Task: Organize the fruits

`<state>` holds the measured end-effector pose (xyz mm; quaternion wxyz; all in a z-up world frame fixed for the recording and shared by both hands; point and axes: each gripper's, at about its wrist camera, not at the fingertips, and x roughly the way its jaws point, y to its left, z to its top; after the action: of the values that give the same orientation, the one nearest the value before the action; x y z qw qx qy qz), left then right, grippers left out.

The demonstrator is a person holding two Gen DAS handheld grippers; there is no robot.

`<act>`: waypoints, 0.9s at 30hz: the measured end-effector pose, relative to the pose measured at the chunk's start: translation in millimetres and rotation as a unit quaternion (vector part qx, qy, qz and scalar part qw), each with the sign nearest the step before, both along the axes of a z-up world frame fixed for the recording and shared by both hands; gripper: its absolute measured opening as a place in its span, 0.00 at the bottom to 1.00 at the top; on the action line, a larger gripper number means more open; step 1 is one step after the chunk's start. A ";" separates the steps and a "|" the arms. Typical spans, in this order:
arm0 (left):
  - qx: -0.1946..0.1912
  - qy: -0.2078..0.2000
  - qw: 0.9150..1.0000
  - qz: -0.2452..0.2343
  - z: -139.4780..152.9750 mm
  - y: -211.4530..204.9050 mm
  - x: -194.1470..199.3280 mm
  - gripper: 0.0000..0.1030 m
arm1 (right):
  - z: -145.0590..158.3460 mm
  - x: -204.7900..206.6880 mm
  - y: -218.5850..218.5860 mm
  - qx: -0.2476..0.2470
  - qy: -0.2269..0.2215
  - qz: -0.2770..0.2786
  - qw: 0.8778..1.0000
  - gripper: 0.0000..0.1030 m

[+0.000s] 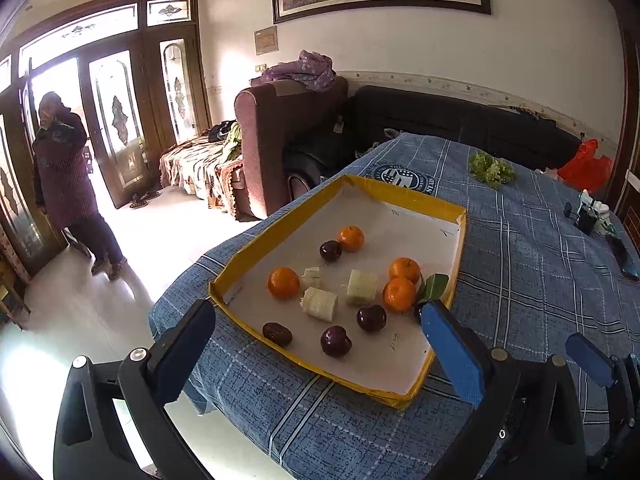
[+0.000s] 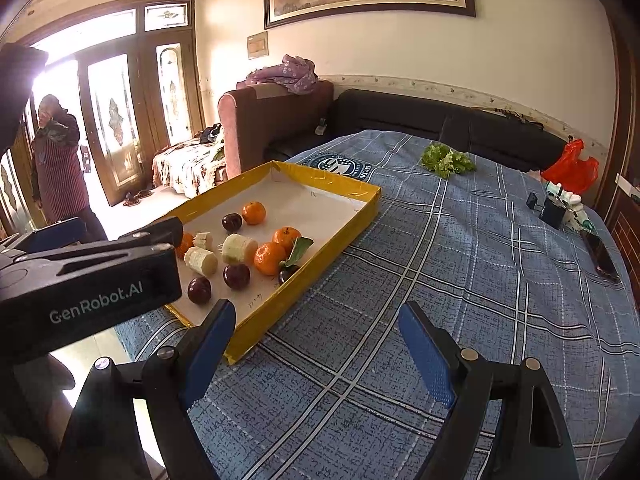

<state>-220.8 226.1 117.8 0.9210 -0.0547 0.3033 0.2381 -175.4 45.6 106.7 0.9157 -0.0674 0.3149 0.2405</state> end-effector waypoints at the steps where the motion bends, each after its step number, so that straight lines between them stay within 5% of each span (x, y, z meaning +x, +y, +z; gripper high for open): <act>1: 0.004 -0.013 1.000 0.006 3.3 -0.3 -4.8 1.00 | 0.1 -0.9 -1.1 0.001 0.000 0.000 1.000 0.85; 8: 0.046 -0.124 0.988 0.084 45.6 -4.0 -52.7 1.00 | 5.6 -10.6 -8.5 0.008 -0.012 0.000 1.000 0.85; 13: 0.044 -0.176 0.979 0.088 54.8 -4.5 -79.1 1.00 | 10.9 -19.7 -10.3 0.009 -0.025 0.006 1.000 0.85; 27: 0.027 -0.078 0.995 0.050 15.2 -1.6 -45.7 1.00 | 4.3 -30.2 -12.9 -0.025 -0.035 0.005 0.999 0.87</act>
<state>-266.5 224.5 133.0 0.9301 -0.0632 0.2207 0.2866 -205.6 32.7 111.0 0.9230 -0.0998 0.2882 0.2347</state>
